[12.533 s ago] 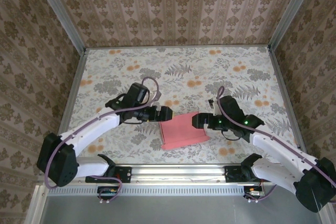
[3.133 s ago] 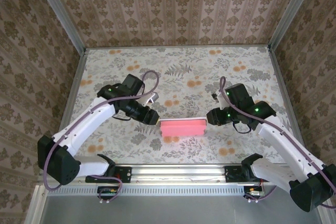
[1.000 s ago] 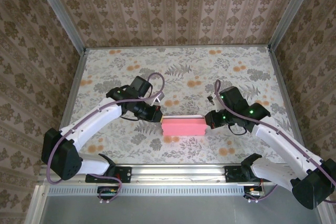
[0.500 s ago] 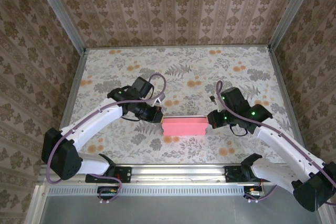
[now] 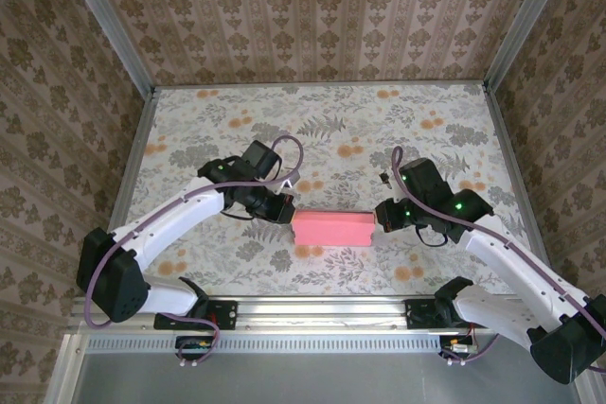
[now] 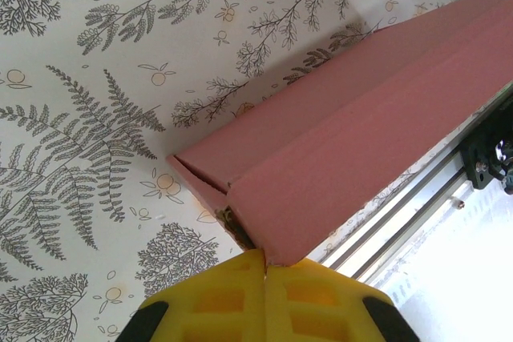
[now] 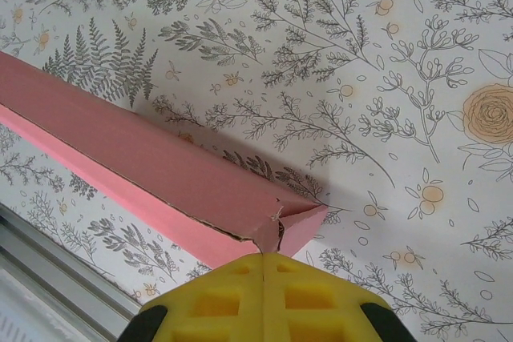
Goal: Fold the paper box
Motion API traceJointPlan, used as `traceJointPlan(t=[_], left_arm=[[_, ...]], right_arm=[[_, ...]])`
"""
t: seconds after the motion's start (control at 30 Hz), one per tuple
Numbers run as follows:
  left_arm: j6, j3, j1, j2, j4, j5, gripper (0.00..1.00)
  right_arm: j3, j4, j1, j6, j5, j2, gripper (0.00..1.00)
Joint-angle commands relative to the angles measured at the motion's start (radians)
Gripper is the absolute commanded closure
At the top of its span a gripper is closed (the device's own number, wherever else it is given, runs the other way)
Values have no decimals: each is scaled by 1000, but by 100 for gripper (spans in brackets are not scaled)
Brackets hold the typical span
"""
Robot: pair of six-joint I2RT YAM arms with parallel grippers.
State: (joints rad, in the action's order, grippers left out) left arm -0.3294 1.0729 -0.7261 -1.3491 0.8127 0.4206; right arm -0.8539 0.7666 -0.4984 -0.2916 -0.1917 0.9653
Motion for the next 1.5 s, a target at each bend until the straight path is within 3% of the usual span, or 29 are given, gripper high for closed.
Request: traceJointPlan(t=[0.0, 0.77, 1.17, 1.37, 1.47], left_arm=[[3, -7, -4, -22, 57, -23, 96], [4, -4, -22, -33, 56, -34, 97], [-12, 1, -21, -38, 58, -37, 98], [-5, -7, -22, -41, 57, -42, 98], [-3, -12, -24, -38, 56, -44, 98]], right_arm=[[22, 1, -5, -21, -36, -13, 96], [17, -21, 11, -80, -63, -14, 97], [116, -30, 7, -128, -78, -69, 96], [111, -6, 9, -137, -37, -96, 84], [68, 15, 12, -125, -12, -114, 83]])
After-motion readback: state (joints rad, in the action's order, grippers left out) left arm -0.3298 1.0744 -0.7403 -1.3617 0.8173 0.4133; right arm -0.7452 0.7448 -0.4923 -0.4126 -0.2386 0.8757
